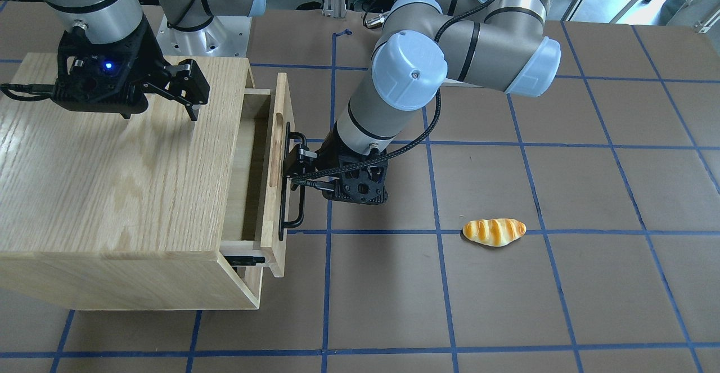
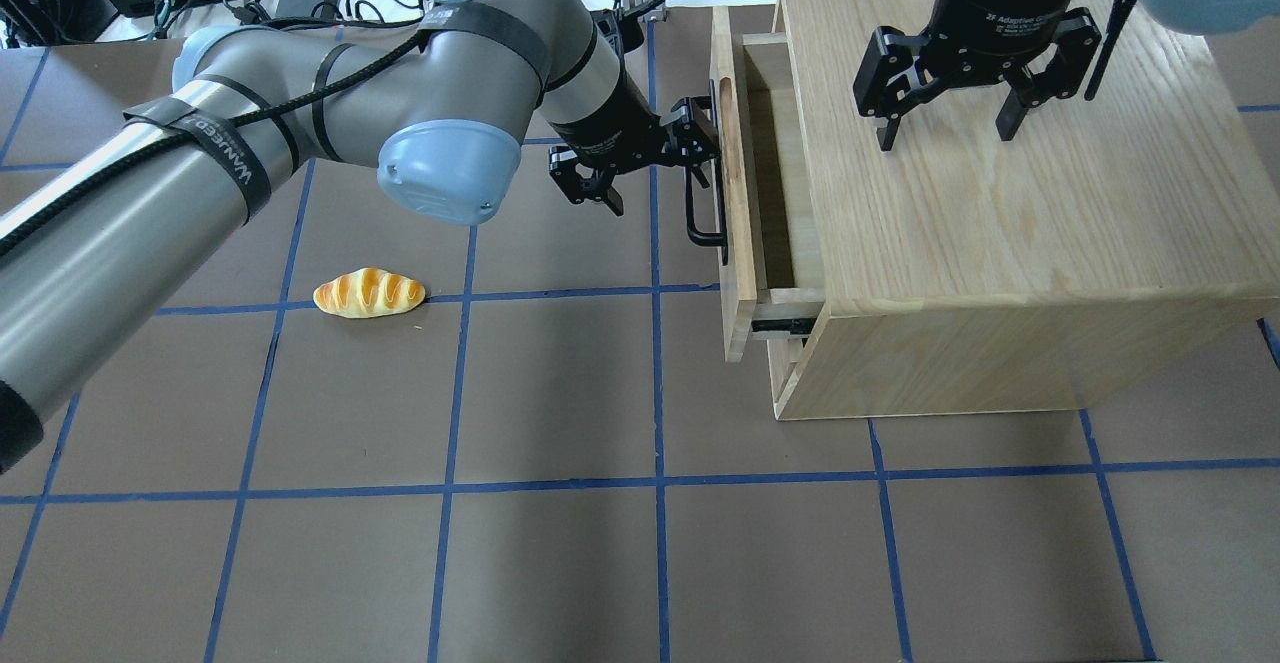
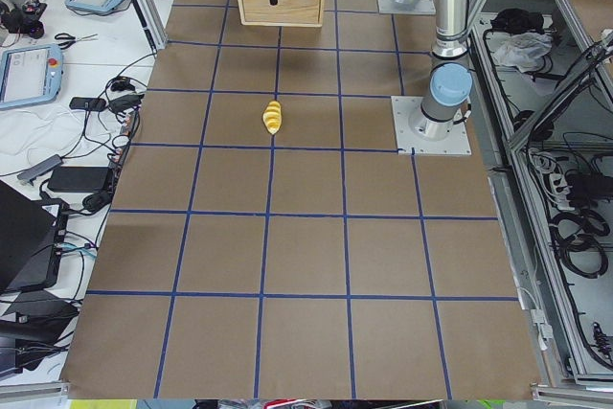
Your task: Open upper drawer
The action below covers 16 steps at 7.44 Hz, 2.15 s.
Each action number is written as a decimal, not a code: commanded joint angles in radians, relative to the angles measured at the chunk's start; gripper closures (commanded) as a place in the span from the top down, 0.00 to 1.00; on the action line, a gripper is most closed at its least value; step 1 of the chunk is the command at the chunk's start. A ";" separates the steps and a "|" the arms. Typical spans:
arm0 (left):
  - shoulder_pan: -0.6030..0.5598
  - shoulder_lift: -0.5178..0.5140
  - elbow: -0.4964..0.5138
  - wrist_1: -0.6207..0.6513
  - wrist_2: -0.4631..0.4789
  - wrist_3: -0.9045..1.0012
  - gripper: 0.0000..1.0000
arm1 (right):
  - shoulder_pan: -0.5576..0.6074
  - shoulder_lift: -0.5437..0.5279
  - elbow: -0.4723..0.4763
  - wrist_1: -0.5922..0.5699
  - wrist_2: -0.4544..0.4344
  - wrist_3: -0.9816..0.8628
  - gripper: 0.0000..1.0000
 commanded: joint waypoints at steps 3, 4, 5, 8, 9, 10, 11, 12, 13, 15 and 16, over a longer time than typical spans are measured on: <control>0.055 0.039 -0.017 -0.006 0.017 0.062 1.00 | 0.000 0.000 0.000 0.000 0.000 0.000 1.00; 0.058 0.045 -0.014 -0.015 0.019 0.065 1.00 | -0.001 0.000 0.000 0.000 0.000 0.000 1.00; 0.073 0.045 -0.019 -0.018 0.017 0.065 1.00 | 0.000 0.000 0.000 0.000 0.000 0.000 1.00; 0.134 0.063 -0.014 -0.069 0.011 0.142 1.00 | 0.000 0.000 0.000 0.000 0.000 0.000 1.00; 0.161 0.080 -0.014 -0.111 0.011 0.181 1.00 | 0.000 0.000 0.001 0.000 0.000 0.000 1.00; 0.173 0.087 -0.026 -0.121 0.017 0.209 1.00 | 0.000 0.000 0.000 0.000 0.000 -0.001 1.00; 0.194 0.090 -0.023 -0.135 0.017 0.216 1.00 | 0.000 0.000 0.001 0.000 0.000 -0.001 1.00; 0.213 0.096 -0.011 -0.168 0.013 0.221 1.00 | -0.001 0.000 0.000 0.000 0.000 0.000 1.00; 0.219 0.099 -0.016 -0.170 0.016 0.248 1.00 | 0.000 0.000 0.000 0.000 0.000 0.000 1.00; 0.221 0.102 -0.025 -0.173 0.020 0.262 1.00 | -0.001 0.000 0.000 0.000 0.000 -0.001 1.00; 0.228 0.103 -0.014 -0.184 0.022 0.266 1.00 | 0.000 0.000 0.000 0.000 0.000 0.000 1.00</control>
